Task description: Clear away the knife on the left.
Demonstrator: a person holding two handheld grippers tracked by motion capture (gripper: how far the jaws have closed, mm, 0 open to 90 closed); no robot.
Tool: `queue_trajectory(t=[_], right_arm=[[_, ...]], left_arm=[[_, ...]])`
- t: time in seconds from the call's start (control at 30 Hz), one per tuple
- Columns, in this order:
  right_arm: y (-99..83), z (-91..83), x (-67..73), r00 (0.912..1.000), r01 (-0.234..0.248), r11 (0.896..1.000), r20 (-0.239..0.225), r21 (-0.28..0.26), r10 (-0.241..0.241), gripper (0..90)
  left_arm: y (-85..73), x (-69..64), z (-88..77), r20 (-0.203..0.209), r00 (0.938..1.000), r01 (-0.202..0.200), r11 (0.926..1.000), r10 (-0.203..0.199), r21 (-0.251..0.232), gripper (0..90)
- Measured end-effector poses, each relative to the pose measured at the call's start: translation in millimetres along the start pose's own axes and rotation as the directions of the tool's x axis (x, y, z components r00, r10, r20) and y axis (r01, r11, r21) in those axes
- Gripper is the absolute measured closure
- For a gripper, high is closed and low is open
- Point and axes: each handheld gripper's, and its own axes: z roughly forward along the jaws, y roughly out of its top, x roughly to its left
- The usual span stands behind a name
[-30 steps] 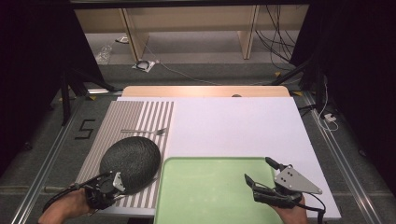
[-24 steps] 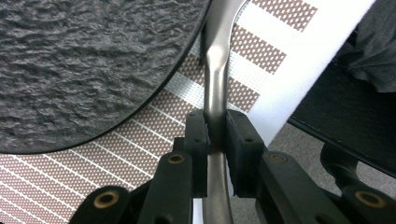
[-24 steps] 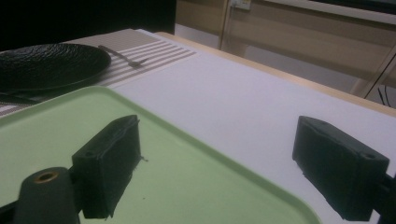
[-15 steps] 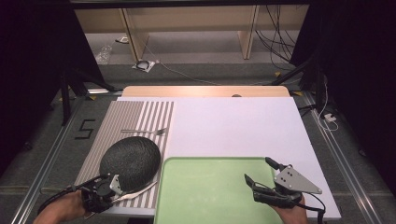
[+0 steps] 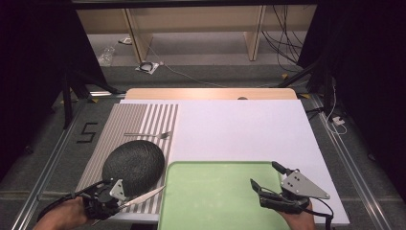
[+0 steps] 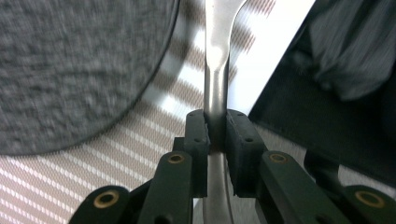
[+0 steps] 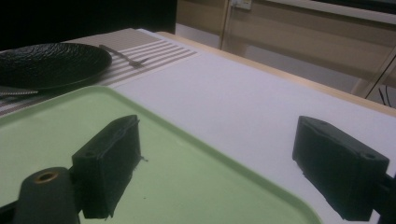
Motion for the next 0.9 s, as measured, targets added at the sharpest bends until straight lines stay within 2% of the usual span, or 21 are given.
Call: queue_trajectory(t=[0.17, 0.43, 0.53, 0.77, 0.9], right_arm=[[-0.1, -0.2, 0.1, 1.0000, -0.001, 1.000, 0.002, -0.003, 0.001, 15.9], [0.2, -0.4, 0.3, 1.0000, -0.004, 1.000, 0.001, -0.004, 0.004, 15.9], [0.0, -0.2, 0.7, 1.0000, -0.004, 1.000, 0.000, -0.006, 0.004, 15.9], [-0.1, -0.1, 0.6, 1.0000, -0.007, 1.000, 0.001, -0.006, 0.007, 15.9], [-0.1, 0.2, 0.7, 1.0000, -0.004, 1.000, 0.000, -0.007, 0.004, 15.8]], left_arm=[[11.3, -2.7, -0.6, -0.004, 1.0000, 0.002, 0.9974, -0.003, -0.072, 79.6], [27.9, -9.4, 2.7, -0.010, 0.9991, 0.041, 0.9912, -0.042, -0.126, 79.6], [36.0, -13.3, 3.7, -0.021, 0.9972, 0.068, 0.9861, -0.071, -0.152, 79.6], [53.4, -20.3, 3.2, 0.006, 0.9908, 0.134, 0.9699, -0.135, -0.204, 79.5], [62.2, -24.6, 4.7, 0.020, 0.9899, 0.142, 0.9671, -0.141, -0.211, 79.5]])
